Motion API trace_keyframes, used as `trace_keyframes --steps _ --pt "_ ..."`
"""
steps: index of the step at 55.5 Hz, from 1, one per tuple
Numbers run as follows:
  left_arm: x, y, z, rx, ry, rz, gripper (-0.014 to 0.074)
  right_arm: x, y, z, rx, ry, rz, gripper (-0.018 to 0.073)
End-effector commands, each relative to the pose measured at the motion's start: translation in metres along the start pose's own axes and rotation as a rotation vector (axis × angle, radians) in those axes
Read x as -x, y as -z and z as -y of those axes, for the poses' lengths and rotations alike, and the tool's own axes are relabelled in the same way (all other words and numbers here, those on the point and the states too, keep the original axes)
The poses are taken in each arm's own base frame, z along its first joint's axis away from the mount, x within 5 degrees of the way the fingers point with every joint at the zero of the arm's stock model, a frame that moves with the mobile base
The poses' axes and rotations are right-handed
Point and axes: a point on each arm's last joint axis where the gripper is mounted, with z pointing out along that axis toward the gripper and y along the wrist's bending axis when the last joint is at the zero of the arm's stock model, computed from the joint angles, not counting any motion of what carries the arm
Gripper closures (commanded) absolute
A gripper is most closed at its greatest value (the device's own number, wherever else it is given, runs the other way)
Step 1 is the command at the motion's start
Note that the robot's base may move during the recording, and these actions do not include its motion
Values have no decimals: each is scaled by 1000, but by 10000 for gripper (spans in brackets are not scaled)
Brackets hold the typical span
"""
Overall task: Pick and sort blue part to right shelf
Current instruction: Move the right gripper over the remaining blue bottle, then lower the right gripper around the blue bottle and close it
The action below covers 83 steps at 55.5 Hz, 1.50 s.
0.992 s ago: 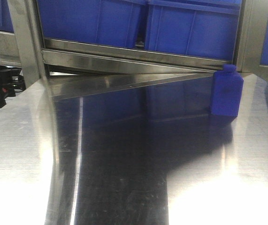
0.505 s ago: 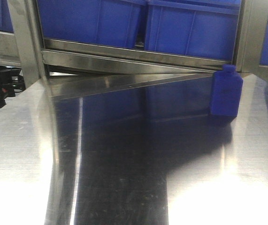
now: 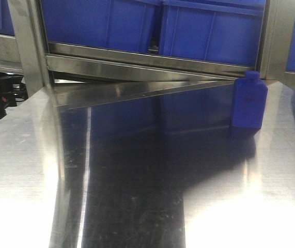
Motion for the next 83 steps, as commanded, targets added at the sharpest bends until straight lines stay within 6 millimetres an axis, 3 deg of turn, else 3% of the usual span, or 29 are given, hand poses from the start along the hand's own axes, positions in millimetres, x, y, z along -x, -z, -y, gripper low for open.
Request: trace_keyframes --steps 1,14,26,37,44,55,83 --pt "14 1 3 -34 13 87 307 24 -4 0 4 2 73 29" --pt "14 1 3 -35 15 87 290 43 -44 -1 57 -65 -129 29" --pt "14 1 3 -35 15 87 290 50 -102 -17 51 -145 -382 29" --pt "14 1 3 -35 15 87 290 38 -153 -17 -207 -154 -529 29" --pt "14 1 3 -35 15 87 290 25 -176 -17 -224 -161 -610 11" --pt "14 1 3 -35 15 87 291 7 -201 -21 -217 -252 -684 -58" --pt "14 1 3 -35 15 87 291 -29 -243 -25 -202 -282 -820 -53"
